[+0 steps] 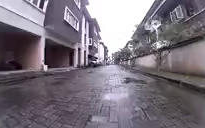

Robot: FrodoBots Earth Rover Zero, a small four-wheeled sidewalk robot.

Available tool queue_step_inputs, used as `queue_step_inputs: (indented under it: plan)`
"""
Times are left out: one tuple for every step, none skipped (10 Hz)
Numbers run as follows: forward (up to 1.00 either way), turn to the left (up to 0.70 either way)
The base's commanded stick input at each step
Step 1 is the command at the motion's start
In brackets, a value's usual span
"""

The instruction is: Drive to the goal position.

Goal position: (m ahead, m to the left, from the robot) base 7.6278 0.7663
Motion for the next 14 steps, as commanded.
queue_step_inputs:
  plan:
    - [0.70,-0.35]
    - [0.70,-0.35]
    - [0.70,-0.26]
    - [0.70,-0.04]
    - [0.70,0.00]
    - [0.70,0.00]
    - [0.70,0.00]
    - [0.70,0.00]
    - [0.70,0.00]
    - [0.70,0.00]
    - [0.70,0.00]
    - [0.70,0.00]
    - [0.70,0.00]
    - [0.70,0.00]
